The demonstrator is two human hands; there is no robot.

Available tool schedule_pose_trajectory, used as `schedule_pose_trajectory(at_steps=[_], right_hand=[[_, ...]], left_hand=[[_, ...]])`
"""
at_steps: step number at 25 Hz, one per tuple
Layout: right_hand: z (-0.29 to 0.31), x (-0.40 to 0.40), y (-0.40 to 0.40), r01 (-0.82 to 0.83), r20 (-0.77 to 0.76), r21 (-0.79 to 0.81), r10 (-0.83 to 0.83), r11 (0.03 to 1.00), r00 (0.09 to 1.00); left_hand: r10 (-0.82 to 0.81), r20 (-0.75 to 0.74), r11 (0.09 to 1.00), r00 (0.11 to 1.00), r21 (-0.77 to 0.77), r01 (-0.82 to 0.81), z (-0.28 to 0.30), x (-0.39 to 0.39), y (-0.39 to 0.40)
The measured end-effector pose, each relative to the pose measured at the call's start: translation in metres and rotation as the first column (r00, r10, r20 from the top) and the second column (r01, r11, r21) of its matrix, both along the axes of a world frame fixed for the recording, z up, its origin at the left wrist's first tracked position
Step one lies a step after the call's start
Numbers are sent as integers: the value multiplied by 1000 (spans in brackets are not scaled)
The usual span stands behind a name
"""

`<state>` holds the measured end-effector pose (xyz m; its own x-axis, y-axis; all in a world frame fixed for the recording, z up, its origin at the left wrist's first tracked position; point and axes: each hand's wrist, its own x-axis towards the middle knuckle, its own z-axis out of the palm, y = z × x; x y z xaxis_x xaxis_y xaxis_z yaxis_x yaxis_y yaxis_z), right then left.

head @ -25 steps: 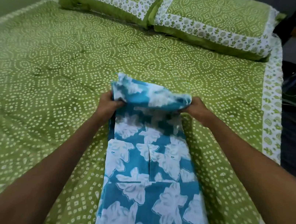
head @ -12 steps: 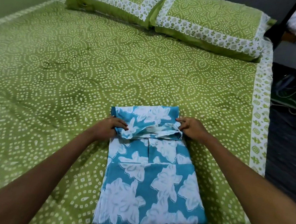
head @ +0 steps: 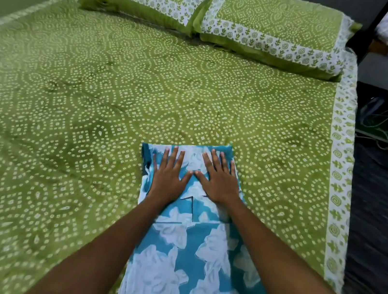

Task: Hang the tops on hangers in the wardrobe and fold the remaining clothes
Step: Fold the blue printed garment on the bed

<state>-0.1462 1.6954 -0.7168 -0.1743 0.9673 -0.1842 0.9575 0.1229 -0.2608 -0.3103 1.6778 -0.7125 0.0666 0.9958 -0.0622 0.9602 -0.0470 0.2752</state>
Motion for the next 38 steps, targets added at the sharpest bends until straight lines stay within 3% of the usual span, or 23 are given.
schedule_pose_trajectory(at_steps=[2,4,6,8,9,11,13,14,17,19,21,23,25,27,30,33,36,38], right_hand=[[-13,9,3,159,-25,98,-158,982,987],[-8,2,7,299,-45,68,-297,952,954],[-6,-2,2,282,-68,130,-275,951,959],[-2,11,1,230,-221,85,-206,969,953],[3,20,6,262,-355,3,-244,965,902],[28,30,20,398,-613,-246,-460,884,643],[51,31,32,393,-658,-464,-606,794,447],[62,31,34,351,-643,-530,-635,772,428],[85,44,32,256,-680,-531,-586,808,441],[98,59,21,188,-745,-469,-500,863,441],[110,74,-3,152,-783,-344,-372,927,498],[118,87,-39,83,-776,-111,-138,990,615],[112,100,-82,-6,-699,128,94,992,709],[94,108,-129,-120,-581,252,250,960,774],[57,108,-179,-343,-259,248,404,906,877],[55,106,-181,-438,-60,338,484,833,873],[75,115,-185,-416,-25,451,478,789,878],[67,117,-203,-432,-1,420,477,798,879]], left_hand=[[89,-63,994,994,76,-84,-11,-8,-1],[275,-98,961,957,49,-271,-4,-10,1],[466,-27,885,884,9,-466,5,-10,4],[551,158,831,820,-13,-556,11,-14,6],[551,278,824,787,-31,-566,17,-17,7],[526,542,836,656,-189,-515,33,-29,18],[562,688,823,459,-409,-394,50,-43,26],[570,701,821,428,-471,-322,56,-51,28],[480,760,874,438,-456,-167,74,-73,26],[333,810,942,483,-312,-125,90,-79,6],[135,818,991,560,-121,-62,103,-79,-25],[-100,753,994,650,105,31,111,-79,-64],[-328,624,939,709,296,174,107,-78,-104],[-462,461,880,757,341,330,90,-74,-147],[-517,220,845,827,283,453,49,-70,-196],[-472,153,848,868,348,400,45,-69,-199],[-464,79,821,882,412,395,66,-68,-203],[-508,0,797,861,380,470,59,-65,-216]])
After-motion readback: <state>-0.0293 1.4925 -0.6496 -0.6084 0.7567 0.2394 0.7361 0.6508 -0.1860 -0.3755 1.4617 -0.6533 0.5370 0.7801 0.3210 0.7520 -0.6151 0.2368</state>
